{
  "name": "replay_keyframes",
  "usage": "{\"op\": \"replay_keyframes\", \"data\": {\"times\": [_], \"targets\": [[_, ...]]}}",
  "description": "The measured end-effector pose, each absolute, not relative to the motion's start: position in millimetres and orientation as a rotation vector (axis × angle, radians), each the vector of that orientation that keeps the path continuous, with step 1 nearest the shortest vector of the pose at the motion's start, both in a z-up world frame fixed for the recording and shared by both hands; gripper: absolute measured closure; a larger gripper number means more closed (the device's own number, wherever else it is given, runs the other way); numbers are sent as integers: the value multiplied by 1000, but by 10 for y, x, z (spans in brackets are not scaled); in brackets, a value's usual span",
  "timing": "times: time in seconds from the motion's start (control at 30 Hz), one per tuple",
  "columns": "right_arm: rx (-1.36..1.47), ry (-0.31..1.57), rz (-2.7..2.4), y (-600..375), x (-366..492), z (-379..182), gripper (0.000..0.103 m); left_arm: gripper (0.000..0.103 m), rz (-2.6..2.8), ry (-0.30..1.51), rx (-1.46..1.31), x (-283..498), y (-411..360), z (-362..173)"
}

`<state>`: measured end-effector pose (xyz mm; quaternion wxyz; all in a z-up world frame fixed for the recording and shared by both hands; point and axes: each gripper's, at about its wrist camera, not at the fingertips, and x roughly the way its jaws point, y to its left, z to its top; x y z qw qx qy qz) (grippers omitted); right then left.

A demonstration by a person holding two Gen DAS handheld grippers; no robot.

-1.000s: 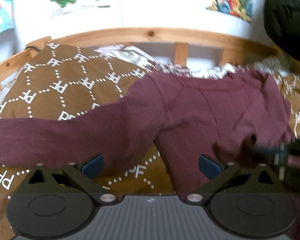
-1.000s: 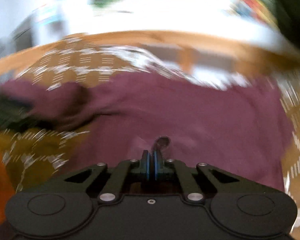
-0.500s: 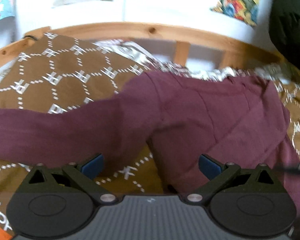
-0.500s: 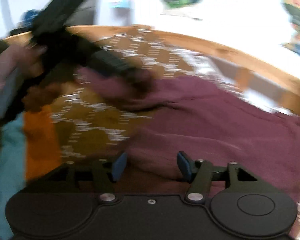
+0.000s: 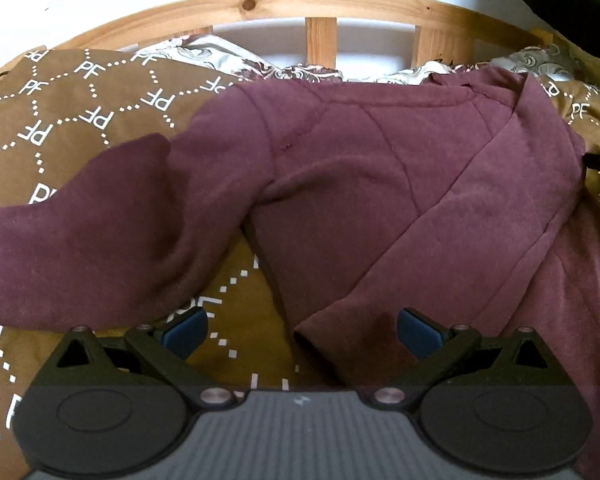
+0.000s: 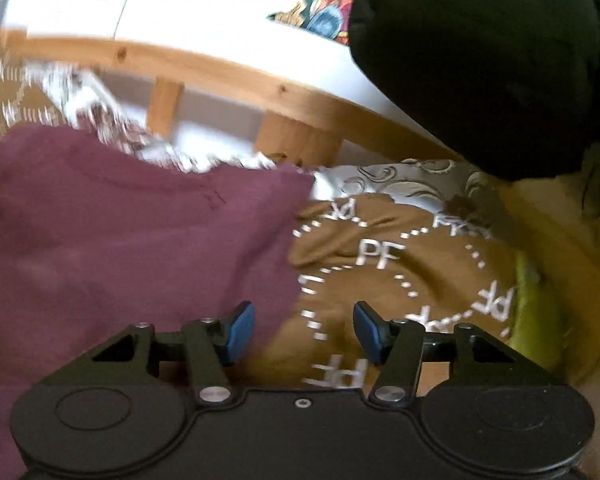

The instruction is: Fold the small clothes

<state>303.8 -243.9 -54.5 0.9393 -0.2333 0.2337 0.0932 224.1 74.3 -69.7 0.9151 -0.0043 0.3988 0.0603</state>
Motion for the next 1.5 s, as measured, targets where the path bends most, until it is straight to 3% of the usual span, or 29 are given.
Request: {"op": "replay_keyframes", "data": {"times": [0.23, 0.43, 0.53, 0.6, 0.67, 0.93, 1.13, 1.33, 1.4, 1.47, 1.5], "targets": [[-941, 411, 264, -2198, 2809, -977, 50, 1, 109, 833, -19, 2287, 793, -727], [-1092, 291, 237, -2095, 2792, -1121, 51, 1, 105, 841, -21, 2309, 790, -741], [-1069, 260, 231, -2082, 2862, -1075, 79, 1, 106, 847, -22, 2304, 771, -735], [-1059, 227, 243, -2086, 2847, -1030, 88, 1, 104, 849, -21, 2302, 760, -724], [-1034, 214, 259, -2090, 2824, -971, 96, 1, 100, 845, -22, 2304, 749, -709], [-394, 436, 128, -2638, 3086, -560, 97, 1, 102, 882, 17, 2316, 625, -813], [-239, 537, 92, -2787, 3187, -674, 97, 1, 104, 874, 26, 2278, 572, -822], [-290, 497, 25, -2782, 2974, -549, 68, 1, 96, 878, 7, 2247, 604, -814], [-324, 417, 25, -2734, 2888, -465, 54, 1, 92, 879, 13, 2251, 605, -815], [-350, 369, 74, -2649, 2887, -407, 34, 1, 93, 883, 8, 2263, 612, -811], [-365, 357, 104, -2594, 2915, -390, 33, 1, 93, 885, 6, 2269, 614, -810]]}}
